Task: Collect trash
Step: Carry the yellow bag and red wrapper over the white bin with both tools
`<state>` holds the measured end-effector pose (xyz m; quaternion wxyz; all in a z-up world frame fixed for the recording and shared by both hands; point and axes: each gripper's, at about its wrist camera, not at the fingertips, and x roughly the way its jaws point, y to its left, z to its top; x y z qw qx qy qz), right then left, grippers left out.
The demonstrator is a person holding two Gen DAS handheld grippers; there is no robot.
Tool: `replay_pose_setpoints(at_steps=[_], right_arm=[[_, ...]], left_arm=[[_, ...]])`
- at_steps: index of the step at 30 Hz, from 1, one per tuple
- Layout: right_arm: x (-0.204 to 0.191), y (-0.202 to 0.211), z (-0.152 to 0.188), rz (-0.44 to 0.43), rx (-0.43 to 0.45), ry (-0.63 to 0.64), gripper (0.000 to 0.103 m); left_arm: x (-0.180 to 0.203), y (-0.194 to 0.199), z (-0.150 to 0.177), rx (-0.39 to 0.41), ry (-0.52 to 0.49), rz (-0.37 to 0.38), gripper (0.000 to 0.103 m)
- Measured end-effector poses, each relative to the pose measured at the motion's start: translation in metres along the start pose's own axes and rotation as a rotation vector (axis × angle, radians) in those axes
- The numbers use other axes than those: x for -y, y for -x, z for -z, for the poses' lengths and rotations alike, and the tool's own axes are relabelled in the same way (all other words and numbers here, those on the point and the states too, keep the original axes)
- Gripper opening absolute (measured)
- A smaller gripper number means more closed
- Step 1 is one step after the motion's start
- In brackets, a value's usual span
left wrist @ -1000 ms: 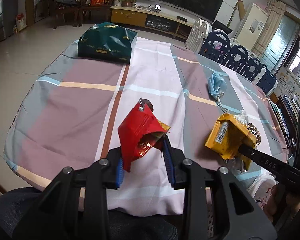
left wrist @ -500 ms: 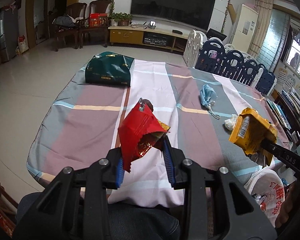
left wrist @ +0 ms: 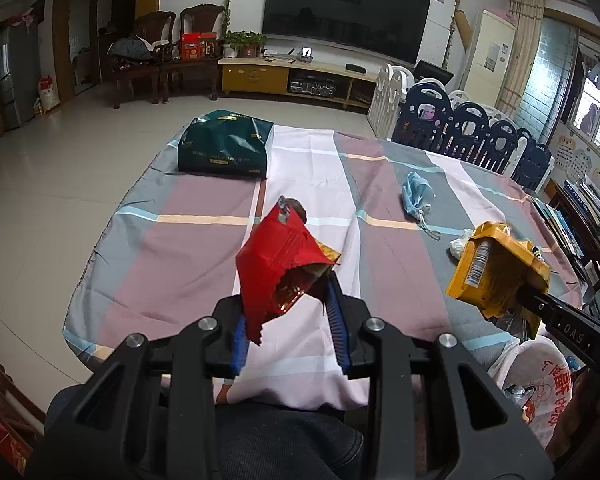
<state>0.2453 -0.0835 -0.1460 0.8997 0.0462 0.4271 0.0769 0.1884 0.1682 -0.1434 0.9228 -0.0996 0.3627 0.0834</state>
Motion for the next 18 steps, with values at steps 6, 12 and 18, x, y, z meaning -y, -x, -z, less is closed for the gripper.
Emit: replay_pose_setpoints(at_steps=[6, 12, 18], right_arm=[[0.003, -0.001, 0.0, -0.001, 0.002, -0.01, 0.021], [0.01, 0.009, -0.004, 0.014, 0.032, -0.022, 0.021], [0.031, 0.023, -0.003, 0.02, 0.058, -0.062, 0.021]], left_arm=[[0.002, -0.003, 0.0, -0.009, -0.005, 0.0, 0.034], [0.003, -0.004, 0.0, -0.017, -0.005, 0.004, 0.034], [0.003, 0.003, -0.002, -0.002, -0.012, -0.019, 0.034]])
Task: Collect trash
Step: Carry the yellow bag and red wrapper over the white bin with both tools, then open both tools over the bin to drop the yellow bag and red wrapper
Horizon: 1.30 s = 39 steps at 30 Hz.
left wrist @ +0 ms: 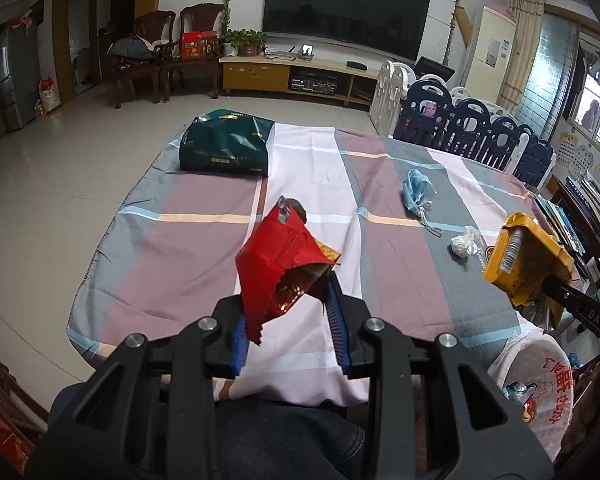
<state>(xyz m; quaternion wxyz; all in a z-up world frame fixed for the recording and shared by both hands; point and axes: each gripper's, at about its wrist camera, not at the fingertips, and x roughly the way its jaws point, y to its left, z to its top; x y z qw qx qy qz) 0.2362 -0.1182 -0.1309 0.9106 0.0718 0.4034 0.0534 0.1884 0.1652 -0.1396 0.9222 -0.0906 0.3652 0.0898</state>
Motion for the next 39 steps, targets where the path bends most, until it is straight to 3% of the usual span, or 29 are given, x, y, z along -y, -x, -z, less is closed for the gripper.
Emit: replay_pose_setpoints(at_steps=[9, 16, 25, 30, 34, 39], right_arm=[[0.079, 0.057, 0.016, 0.128, 0.059, -0.044, 0.021], [0.138, 0.081, 0.055, 0.226, 0.013, -0.088, 0.021], [0.165, 0.085, 0.091, 0.199, -0.043, -0.143, 0.021], [0.171, 0.068, 0.116, 0.161, -0.159, -0.155, 0.021], [0.18, 0.056, 0.13, 0.141, -0.266, -0.195, 0.041], [0.208, 0.081, 0.12, 0.141, -0.166, -0.336, 0.061]], left_arm=[[0.045, 0.025, 0.001, 0.028, -0.103, 0.064, 0.034], [0.101, 0.051, 0.008, 0.04, -0.213, 0.163, 0.034], [0.169, 0.075, 0.022, 0.041, -0.336, 0.258, 0.034], [0.198, 0.081, 0.035, 0.013, -0.393, 0.311, 0.034], [0.209, 0.08, 0.043, -0.02, -0.413, 0.336, 0.034], [0.214, 0.076, 0.047, -0.041, -0.421, 0.346, 0.034]])
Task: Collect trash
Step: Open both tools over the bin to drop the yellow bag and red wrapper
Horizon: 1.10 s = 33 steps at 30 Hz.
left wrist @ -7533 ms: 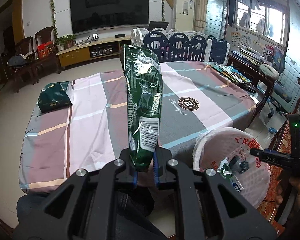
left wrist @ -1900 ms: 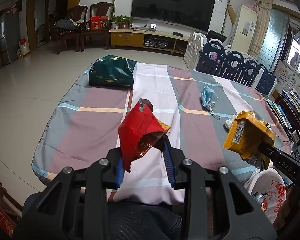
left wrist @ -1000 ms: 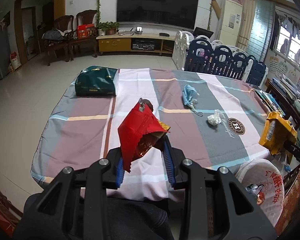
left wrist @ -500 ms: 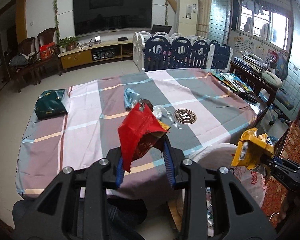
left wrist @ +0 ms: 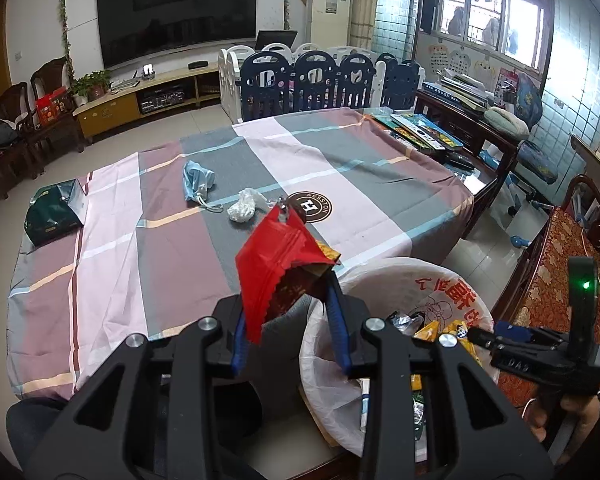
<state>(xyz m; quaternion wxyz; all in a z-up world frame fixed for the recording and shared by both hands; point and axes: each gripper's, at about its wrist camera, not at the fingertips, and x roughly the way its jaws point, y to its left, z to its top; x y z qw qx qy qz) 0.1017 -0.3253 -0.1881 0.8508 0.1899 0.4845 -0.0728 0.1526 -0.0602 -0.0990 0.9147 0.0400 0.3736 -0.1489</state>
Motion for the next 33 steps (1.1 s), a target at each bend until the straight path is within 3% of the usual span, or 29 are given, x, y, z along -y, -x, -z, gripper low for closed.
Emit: replay_pose_setpoints(at_steps=[2, 5, 9, 11, 12, 13, 19, 26, 30, 32, 33], right_arm=[[0.012, 0.012, -0.008, -0.009, 0.054, -0.056, 0.064], [0.025, 0.026, -0.017, -0.002, 0.113, -0.106, 0.064], [0.033, 0.032, -0.022, 0.007, 0.13, -0.128, 0.064], [0.033, 0.03, -0.023, 0.004, 0.12, -0.128, 0.065], [0.032, 0.029, -0.023, 0.005, 0.117, -0.126, 0.065], [0.031, 0.026, -0.022, 0.006, 0.113, -0.123, 0.065], [0.02, 0.009, -0.02, -0.002, 0.074, -0.112, 0.065], [0.006, -0.012, -0.019, -0.001, 0.033, -0.088, 0.065], [-0.013, -0.025, -0.022, -0.004, 0.021, -0.037, 0.065], [-0.026, -0.028, -0.024, -0.004, 0.029, 0.004, 0.065], [-0.03, -0.03, -0.026, -0.007, 0.028, 0.012, 0.065]], left_arm=[[0.003, -0.005, 0.0, -0.016, -0.018, 0.05, 0.034], [0.021, -0.019, 0.005, -0.08, -0.078, 0.208, 0.034], [0.055, -0.039, 0.018, -0.182, -0.185, 0.333, 0.036], [0.064, -0.044, 0.024, -0.206, -0.198, 0.375, 0.059], [0.065, -0.044, 0.025, -0.201, -0.2, 0.371, 0.08], [0.063, -0.043, 0.026, -0.185, -0.192, 0.353, 0.087], [0.015, -0.059, 0.021, -0.18, -0.006, 0.275, 0.088], [-0.082, -0.084, 0.015, -0.187, 0.259, 0.128, 0.088], [-0.122, -0.091, 0.019, -0.189, 0.364, 0.063, 0.086], [-0.12, -0.104, 0.025, -0.229, 0.372, 0.089, 0.075], [-0.115, -0.113, 0.027, -0.266, 0.347, 0.134, 0.057]])
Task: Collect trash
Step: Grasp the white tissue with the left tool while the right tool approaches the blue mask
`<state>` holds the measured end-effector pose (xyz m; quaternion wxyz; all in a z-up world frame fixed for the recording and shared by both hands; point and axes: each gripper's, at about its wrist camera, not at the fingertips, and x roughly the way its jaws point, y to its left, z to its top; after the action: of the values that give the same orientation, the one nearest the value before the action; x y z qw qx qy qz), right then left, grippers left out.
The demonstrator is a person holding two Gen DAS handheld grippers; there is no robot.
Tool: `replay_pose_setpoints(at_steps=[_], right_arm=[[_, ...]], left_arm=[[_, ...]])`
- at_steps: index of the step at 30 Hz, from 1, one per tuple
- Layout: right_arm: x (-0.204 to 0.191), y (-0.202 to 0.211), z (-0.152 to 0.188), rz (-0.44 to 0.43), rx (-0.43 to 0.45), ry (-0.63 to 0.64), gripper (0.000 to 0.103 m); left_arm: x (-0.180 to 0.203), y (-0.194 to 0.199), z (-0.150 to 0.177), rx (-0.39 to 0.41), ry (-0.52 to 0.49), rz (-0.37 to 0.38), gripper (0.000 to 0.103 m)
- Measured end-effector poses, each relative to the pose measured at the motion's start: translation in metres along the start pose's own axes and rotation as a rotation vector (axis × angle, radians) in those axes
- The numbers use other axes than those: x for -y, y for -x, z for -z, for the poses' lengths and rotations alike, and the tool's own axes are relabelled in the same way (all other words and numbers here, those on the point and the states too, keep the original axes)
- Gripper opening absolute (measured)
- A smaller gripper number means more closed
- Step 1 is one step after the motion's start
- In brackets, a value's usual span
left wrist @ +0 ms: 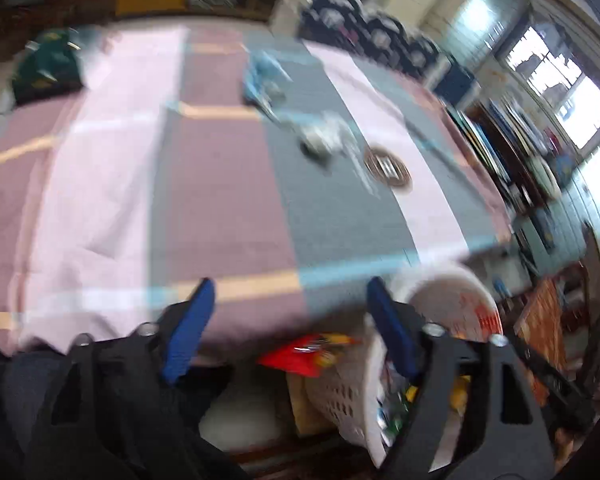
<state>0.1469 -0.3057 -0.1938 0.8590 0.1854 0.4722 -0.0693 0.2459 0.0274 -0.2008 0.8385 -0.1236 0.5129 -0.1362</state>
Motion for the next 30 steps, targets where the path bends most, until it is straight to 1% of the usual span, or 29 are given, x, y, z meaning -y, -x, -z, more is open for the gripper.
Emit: replay_pose_setpoints(at_steps=[1, 3, 4, 7, 8, 9, 10, 12, 15, 17, 21, 24, 26, 29, 30], right_arm=[[-0.004, -0.001, -0.001, -0.014, -0.007, -0.002, 0.065], [-0.005, 0.0, -0.002, -0.049, -0.009, -0.019, 0.065], [-0.006, 0.001, -0.002, -0.049, -0.007, -0.016, 0.065], [-0.005, -0.003, -0.002, -0.009, -0.012, -0.008, 0.065], [-0.005, -0.006, -0.001, -0.014, -0.02, -0.02, 0.065], [-0.006, -0.008, -0.002, -0.032, -0.03, -0.032, 0.065], [-0.008, -0.01, -0.002, -0.044, -0.036, -0.031, 0.065], [-0.018, -0.012, -0.003, -0.049, -0.04, -0.004, 0.065], [-0.026, -0.015, -0.005, -0.054, -0.041, 0.009, 0.065], [-0.025, -0.019, -0.007, -0.067, -0.053, -0.005, 0.065], [-0.024, -0.026, -0.007, -0.049, -0.062, -0.008, 0.065], [-0.022, -0.03, -0.009, -0.041, -0.071, -0.012, 0.065], [-0.02, -0.033, -0.01, -0.031, -0.074, -0.017, 0.065], [-0.018, -0.036, -0.016, -0.018, -0.069, -0.033, 0.065], [-0.018, -0.037, -0.018, -0.021, -0.068, -0.041, 0.065]], left_arm=[[0.002, -0.005, 0.001, -0.021, -0.018, 0.006, 0.041], [-0.004, 0.0, 0.0, 0.017, -0.021, -0.033, 0.043], [-0.008, 0.006, -0.002, 0.032, -0.015, -0.041, 0.044], [-0.022, 0.024, -0.01, 0.086, 0.005, -0.062, 0.045], [-0.024, 0.028, -0.011, 0.1, -0.001, -0.077, 0.048], [-0.026, 0.031, -0.011, 0.112, -0.006, -0.092, 0.058], [-0.028, 0.034, -0.011, 0.129, -0.007, -0.109, 0.074], [-0.033, 0.037, -0.013, 0.153, 0.008, -0.126, 0.084], [-0.036, 0.029, -0.025, 0.131, 0.031, -0.114, 0.084], [-0.034, 0.025, -0.035, 0.144, 0.017, -0.126, 0.084], [-0.017, 0.001, -0.066, 0.142, -0.06, -0.145, 0.084], [-0.002, -0.023, -0.093, 0.129, -0.102, -0.125, 0.089], [0.009, -0.045, -0.113, 0.107, -0.133, -0.101, 0.089], [0.024, -0.083, -0.136, 0.071, -0.168, -0.111, 0.089], [0.03, -0.095, -0.142, 0.063, -0.186, -0.111, 0.086]])
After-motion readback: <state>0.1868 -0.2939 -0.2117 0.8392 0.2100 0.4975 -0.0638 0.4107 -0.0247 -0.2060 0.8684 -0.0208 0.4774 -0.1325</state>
